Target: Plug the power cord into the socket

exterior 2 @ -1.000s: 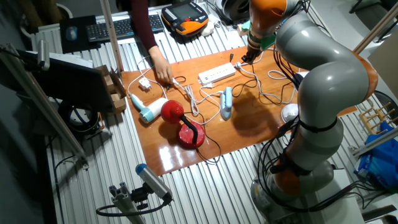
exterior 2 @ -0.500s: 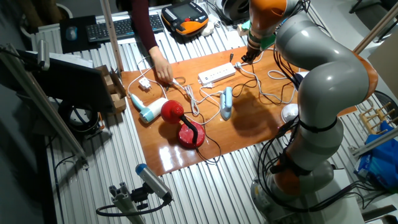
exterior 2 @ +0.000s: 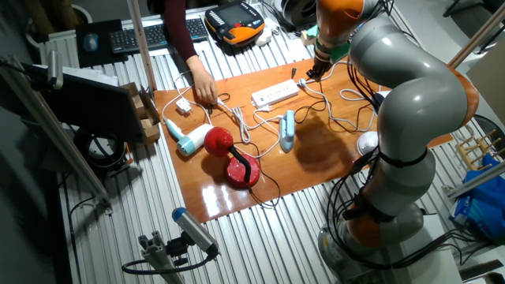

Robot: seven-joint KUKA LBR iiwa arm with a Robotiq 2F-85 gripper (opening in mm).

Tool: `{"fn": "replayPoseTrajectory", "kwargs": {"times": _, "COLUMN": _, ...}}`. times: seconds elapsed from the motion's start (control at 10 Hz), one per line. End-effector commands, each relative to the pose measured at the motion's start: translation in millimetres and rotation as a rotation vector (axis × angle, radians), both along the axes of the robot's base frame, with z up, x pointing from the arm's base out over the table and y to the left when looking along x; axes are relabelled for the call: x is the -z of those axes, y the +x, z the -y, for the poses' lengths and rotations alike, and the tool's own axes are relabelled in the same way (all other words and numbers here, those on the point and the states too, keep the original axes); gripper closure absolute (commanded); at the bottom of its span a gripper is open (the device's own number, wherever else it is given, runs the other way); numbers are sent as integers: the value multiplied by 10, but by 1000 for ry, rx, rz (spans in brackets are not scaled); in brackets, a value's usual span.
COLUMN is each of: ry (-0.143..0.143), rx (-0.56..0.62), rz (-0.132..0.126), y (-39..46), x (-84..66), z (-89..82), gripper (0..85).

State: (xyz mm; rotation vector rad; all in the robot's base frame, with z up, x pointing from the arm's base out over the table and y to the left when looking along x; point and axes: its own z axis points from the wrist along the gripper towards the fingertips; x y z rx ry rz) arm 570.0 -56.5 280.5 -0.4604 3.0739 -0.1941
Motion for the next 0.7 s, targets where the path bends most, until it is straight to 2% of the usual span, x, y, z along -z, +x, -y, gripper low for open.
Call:
{"fn": "replayPoseTrajectory", "kwargs": {"times": 0.0, "ry": -3, "rx": -1, "rz": 3, "y": 8, "x": -4, "z": -6, "gripper": 850}}
{"fn": "replayPoseTrajectory", "kwargs": {"times": 0.6, "ry": 1, "rx": 0, "rz": -5, "y": 14, "x": -4, "z": -9, "gripper": 850}}
